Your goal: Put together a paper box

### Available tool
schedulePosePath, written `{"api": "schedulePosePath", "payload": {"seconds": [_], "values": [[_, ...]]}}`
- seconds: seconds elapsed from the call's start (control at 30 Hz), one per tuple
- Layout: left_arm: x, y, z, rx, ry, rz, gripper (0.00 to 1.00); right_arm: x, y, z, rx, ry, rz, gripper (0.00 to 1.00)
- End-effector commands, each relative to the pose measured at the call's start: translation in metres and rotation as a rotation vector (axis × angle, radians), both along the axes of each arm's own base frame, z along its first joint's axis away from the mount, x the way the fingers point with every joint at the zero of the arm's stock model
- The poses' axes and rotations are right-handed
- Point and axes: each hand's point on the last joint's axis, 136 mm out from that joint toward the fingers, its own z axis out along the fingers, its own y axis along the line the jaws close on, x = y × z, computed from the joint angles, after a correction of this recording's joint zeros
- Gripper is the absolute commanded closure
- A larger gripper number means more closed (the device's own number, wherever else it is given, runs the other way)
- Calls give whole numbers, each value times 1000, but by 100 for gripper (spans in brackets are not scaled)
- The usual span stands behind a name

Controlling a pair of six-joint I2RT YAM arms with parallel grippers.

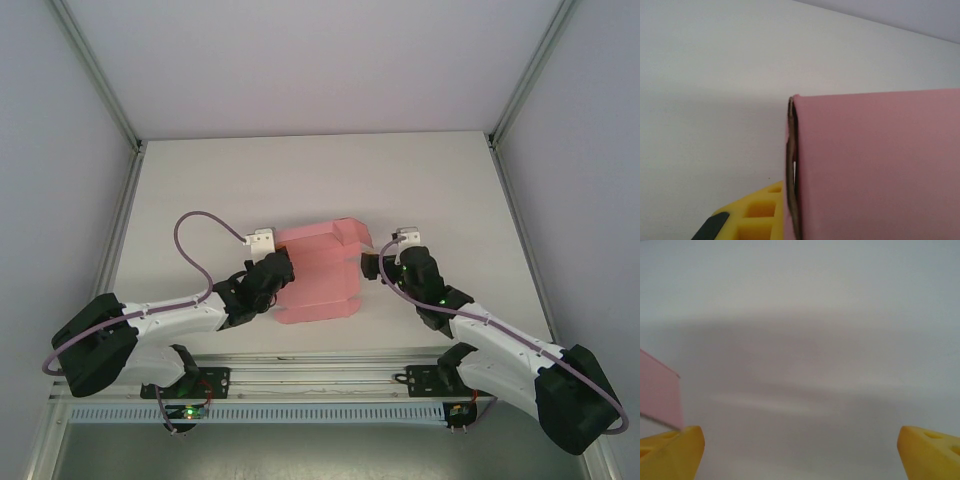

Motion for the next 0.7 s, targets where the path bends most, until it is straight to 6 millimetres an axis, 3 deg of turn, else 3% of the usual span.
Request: {"api": "schedulePosePath", "payload": {"seconds": [0.0, 0.3, 0.57, 0.67], "values": [[0, -4, 5, -6, -8, -9, 100, 7, 9, 19, 24, -81, 45, 2], [2, -12, 3, -19, 1, -30, 100, 7, 30, 29, 65, -113, 135, 2], [3, -20, 4, -38, 0, -54, 100, 11, 49, 17, 55, -55, 187, 2], [4, -21, 5, -32, -5, -64, 100, 13, 47, 16, 0, -53, 183, 2]]}}
